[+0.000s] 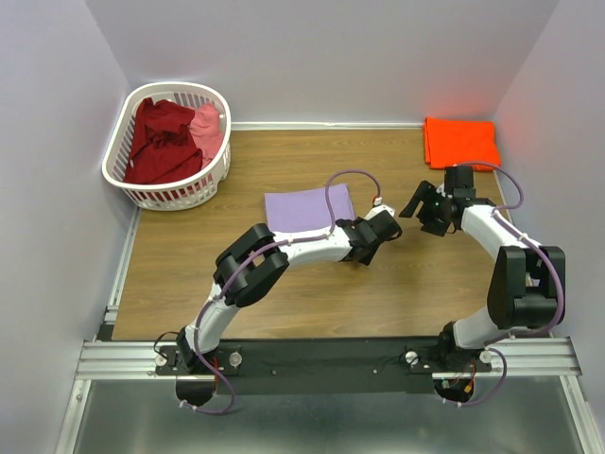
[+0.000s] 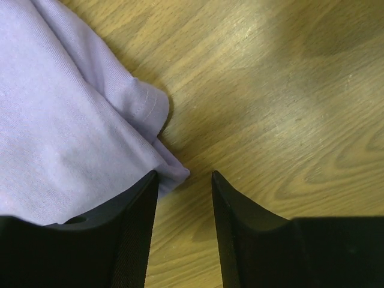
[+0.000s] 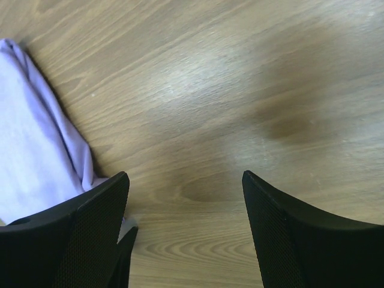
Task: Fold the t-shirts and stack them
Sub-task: Neatly place the folded tshirt to the corner
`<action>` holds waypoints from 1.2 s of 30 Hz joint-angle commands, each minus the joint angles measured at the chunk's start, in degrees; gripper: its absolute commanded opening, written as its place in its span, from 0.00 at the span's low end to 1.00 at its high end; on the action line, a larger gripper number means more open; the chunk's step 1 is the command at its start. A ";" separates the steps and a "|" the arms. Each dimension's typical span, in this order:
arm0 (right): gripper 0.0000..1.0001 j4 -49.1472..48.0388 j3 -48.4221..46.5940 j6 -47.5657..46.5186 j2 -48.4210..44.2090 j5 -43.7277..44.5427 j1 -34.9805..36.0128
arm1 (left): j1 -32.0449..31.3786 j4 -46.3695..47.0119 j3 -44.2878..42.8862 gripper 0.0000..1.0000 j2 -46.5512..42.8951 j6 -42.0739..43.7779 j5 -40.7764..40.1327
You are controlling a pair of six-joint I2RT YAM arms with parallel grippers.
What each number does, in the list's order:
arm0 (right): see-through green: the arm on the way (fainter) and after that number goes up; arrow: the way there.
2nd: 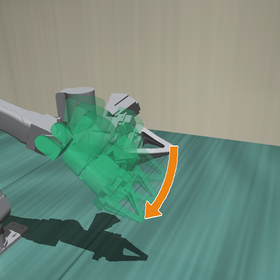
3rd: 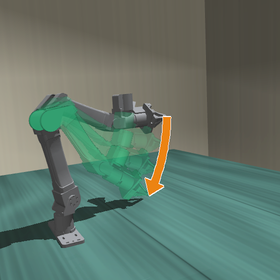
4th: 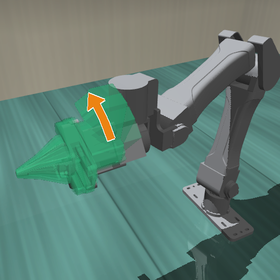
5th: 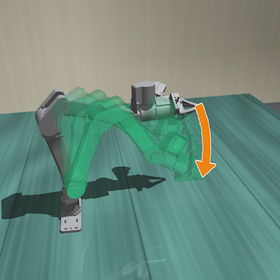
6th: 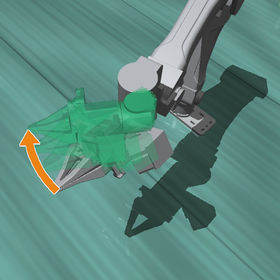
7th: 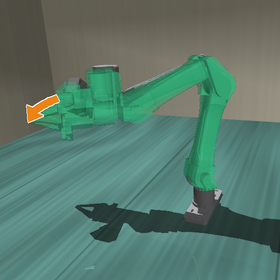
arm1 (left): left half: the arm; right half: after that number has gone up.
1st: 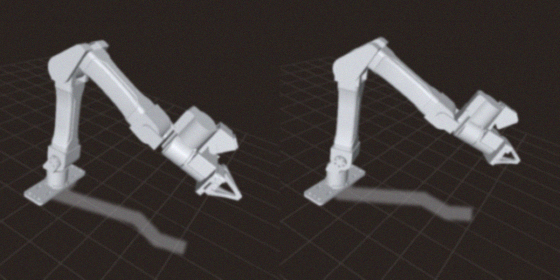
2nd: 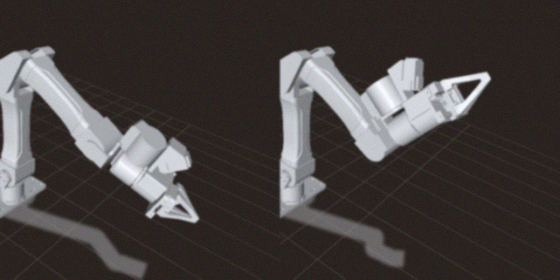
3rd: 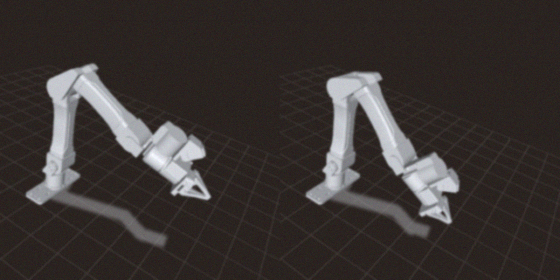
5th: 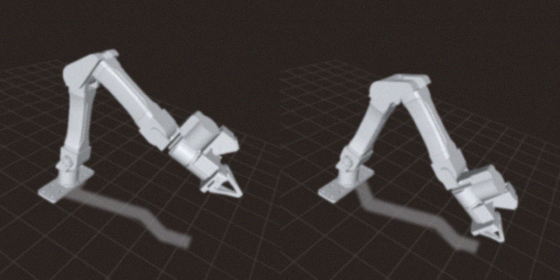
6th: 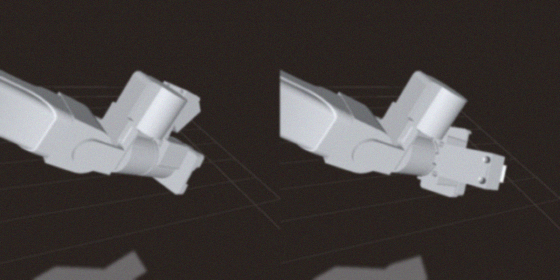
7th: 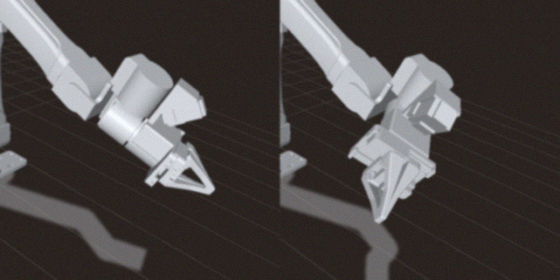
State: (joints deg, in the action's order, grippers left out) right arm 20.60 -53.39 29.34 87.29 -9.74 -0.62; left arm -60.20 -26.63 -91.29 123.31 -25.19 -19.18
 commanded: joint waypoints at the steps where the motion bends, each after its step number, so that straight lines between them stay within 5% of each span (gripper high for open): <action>1: 0.82 -2.66 1.18 -1.39 1.13 -6.59 -0.26 | -0.53 -4.13 -0.30 0.46 2.99 -3.46 -4.72; 4: 0.82 -4.60 1.70 -1.66 1.57 -10.57 -0.26 | -0.53 -4.30 0.40 0.36 3.52 -4.60 -5.17; 7: 0.82 -7.58 1.97 -1.66 3.15 -17.48 -0.17 | -0.53 -3.87 0.58 0.10 3.43 -4.34 -5.25; 10: 0.82 -9.87 2.06 -1.13 4.82 -21.27 0.09 | -0.53 -3.08 0.93 0.00 1.51 -3.90 -5.87; 18: 0.86 -20.06 2.06 4.75 14.21 -33.40 4.39 | -0.53 2.55 5.76 0.00 -7.02 -3.29 -4.82; 27: 0.89 -26.31 -1.63 10.55 23.54 -36.84 11.69 | -0.44 4.92 7.35 0.00 -10.89 -3.73 -3.76; 36: 0.77 -28.77 -1.63 11.88 26.53 -37.11 16.97 | -0.44 6.59 8.23 0.00 -13.97 -4.87 -3.24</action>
State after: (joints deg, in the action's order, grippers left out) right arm -8.95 -55.24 41.32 111.09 -48.07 15.05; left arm -60.49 -22.57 -83.92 111.90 -28.67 -23.40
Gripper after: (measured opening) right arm 0.797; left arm 0.009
